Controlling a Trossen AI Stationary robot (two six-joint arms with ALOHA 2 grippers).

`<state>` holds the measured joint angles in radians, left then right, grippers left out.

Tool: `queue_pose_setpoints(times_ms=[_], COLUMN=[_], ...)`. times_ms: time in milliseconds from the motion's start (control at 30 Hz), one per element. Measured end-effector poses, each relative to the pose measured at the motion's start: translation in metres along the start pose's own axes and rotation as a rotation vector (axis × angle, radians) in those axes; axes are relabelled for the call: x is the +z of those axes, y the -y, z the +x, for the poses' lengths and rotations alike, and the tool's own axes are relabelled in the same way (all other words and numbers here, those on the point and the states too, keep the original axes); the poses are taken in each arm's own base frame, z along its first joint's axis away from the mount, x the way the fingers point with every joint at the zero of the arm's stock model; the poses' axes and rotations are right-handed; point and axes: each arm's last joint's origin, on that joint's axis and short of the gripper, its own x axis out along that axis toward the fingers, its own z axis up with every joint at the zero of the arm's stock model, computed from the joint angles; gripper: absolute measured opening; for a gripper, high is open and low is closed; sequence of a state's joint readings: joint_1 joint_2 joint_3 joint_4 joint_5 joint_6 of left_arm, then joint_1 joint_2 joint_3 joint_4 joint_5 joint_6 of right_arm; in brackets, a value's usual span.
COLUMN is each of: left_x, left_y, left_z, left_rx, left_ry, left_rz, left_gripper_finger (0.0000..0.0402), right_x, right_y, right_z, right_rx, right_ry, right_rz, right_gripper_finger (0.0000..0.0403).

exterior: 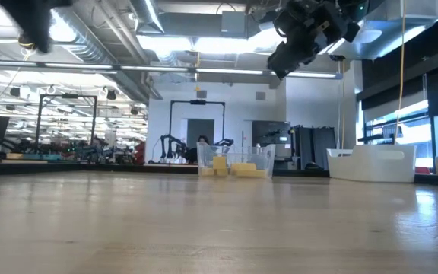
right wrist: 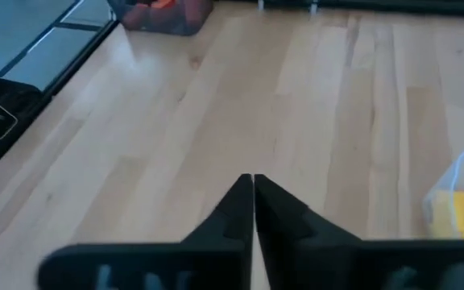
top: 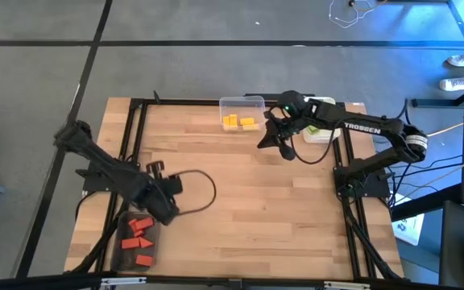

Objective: Sort & place blocks by color
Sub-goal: Return to Home Position

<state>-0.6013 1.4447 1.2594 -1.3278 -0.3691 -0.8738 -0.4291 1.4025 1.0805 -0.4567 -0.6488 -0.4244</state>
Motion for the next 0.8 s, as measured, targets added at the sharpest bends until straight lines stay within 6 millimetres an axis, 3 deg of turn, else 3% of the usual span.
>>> queue_pose_setpoints(times_ms=[267,533,667,800], left_x=[-0.006,-0.035,-0.049,-0.064], left_y=[-0.054,-0.107,-0.127,-0.143], left_z=[-0.045,-0.083,-0.094,-0.091], left_rx=[0.037,-0.077,-0.135,-0.219], left_ry=[0.316,0.510,0.591,0.694], left_rz=[-0.017,-0.118,-0.109,-0.107], left_gripper_finger=[0.0000,0.0000,0.0000,0.0000], right_x=[0.014,0.025,0.024,0.021], right_y=[-0.020,-0.058,-0.079,-0.096], right_z=[-0.019,-0.071,-0.097,-0.119], right_rx=[-0.022,-0.192,-0.214,-0.236], right_ry=[0.048,0.091,0.134,0.165], right_rz=[-0.088,-0.169,-0.172,-0.160], right_gripper_finger=[0.0003,0.0001,0.0001,0.0001])
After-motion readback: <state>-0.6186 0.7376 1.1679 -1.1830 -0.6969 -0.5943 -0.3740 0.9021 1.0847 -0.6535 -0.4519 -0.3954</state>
